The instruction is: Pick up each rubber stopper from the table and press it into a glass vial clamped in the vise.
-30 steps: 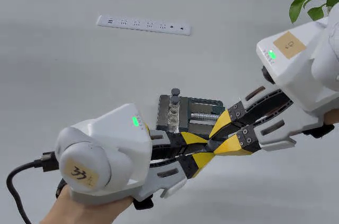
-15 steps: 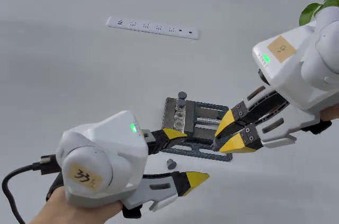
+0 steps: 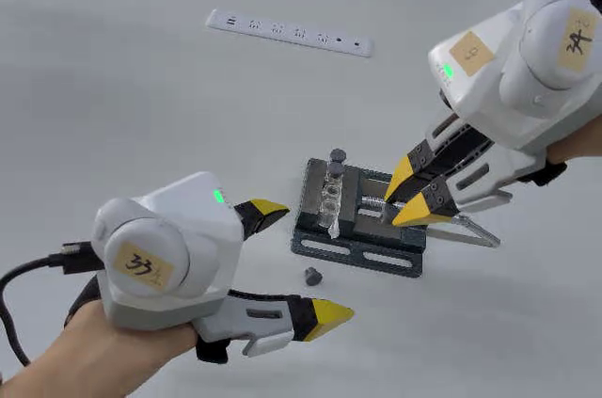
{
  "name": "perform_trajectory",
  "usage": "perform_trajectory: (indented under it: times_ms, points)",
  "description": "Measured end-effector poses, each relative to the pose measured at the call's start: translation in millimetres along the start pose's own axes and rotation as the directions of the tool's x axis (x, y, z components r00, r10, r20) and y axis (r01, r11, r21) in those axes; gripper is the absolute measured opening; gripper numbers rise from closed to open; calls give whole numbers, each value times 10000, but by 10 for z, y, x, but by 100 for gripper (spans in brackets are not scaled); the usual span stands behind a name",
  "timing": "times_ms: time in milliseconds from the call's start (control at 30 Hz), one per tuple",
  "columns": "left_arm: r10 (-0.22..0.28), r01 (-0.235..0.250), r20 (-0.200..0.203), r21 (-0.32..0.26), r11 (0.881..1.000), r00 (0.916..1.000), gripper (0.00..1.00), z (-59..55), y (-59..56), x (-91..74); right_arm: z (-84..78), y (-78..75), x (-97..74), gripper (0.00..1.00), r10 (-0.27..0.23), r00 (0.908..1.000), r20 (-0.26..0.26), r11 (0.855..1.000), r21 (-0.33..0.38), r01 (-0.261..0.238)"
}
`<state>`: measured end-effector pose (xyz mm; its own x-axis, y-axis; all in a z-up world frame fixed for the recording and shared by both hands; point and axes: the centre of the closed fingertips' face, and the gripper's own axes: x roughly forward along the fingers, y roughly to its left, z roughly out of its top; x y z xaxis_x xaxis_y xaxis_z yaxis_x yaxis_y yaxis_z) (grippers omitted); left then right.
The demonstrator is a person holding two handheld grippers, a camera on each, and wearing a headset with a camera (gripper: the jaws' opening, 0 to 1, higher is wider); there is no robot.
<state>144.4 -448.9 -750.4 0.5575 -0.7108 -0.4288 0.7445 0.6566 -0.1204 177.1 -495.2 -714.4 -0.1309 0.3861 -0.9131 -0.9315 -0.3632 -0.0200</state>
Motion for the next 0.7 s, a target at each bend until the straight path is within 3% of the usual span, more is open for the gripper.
perform_trajectory:
  times_ms: [367,567,700]
  points:
    - [232,-240,-166,-502,9984,9996,98,-93,105,-6,-23,-284,137,6,-189,9974,-697,9892,-1466,85]
    - [156,-178,-417,-535,9984,9990,99,-134,91,-15,27,-427,214,6,-255,9971,-713,9735,-2285,85]
    - [285,-308,-439,-527,9981,9986,99,-126,142,-31,30,-470,288,5,-168,9964,-831,9613,-2755,-68]
